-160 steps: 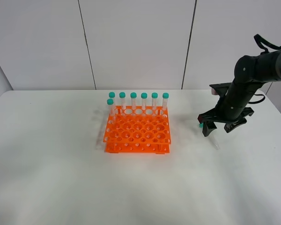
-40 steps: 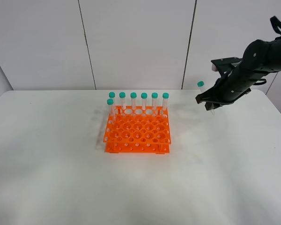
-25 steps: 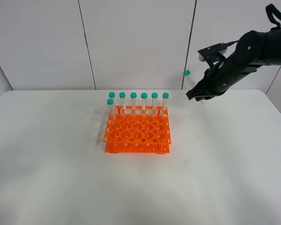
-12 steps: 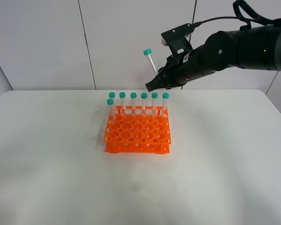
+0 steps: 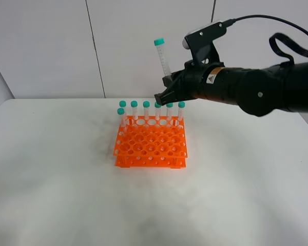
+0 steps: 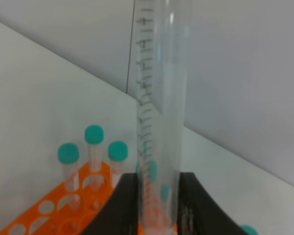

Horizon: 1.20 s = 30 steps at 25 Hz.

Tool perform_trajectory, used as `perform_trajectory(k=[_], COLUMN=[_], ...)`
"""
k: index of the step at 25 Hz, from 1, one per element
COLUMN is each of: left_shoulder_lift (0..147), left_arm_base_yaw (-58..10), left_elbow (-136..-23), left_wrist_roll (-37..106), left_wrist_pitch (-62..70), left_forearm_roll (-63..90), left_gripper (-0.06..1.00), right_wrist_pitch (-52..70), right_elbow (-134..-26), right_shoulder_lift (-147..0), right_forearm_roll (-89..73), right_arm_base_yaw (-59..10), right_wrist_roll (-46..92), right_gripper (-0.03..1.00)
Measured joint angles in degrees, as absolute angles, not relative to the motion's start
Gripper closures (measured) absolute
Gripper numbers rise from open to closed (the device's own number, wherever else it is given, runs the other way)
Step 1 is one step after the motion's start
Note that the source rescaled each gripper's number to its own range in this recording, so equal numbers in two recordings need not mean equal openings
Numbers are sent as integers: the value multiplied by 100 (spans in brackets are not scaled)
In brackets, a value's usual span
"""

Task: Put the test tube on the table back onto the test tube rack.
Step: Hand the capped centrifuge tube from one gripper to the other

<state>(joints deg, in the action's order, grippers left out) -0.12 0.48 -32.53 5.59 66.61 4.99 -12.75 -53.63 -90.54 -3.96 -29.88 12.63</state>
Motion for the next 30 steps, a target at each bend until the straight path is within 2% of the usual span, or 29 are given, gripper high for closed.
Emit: perform_trajectory(k=[5, 17, 30], left_shoulder_lift=[-12, -12, -12], left_arm_base_yaw=[48, 48, 48], left_elbow=[-3253, -3253, -3253], left_wrist_roll=[559, 559, 559], left_wrist_pitch=[6661, 6661, 6661], left_forearm_roll=[499, 499, 499], left_gripper=[-6, -6, -6], right_wrist_pitch=[-2185, -3656, -4167], right_elbow=[-4341, -3077, -2400], right_shoulder_lift=[-8672, -8195, -8184], right_forearm_roll=[-175, 2499, 2892], right_arm_base_yaw=[-2988, -2988, -2988], right_wrist_roll=[781, -1660, -1827], right_gripper=[97, 97, 97])
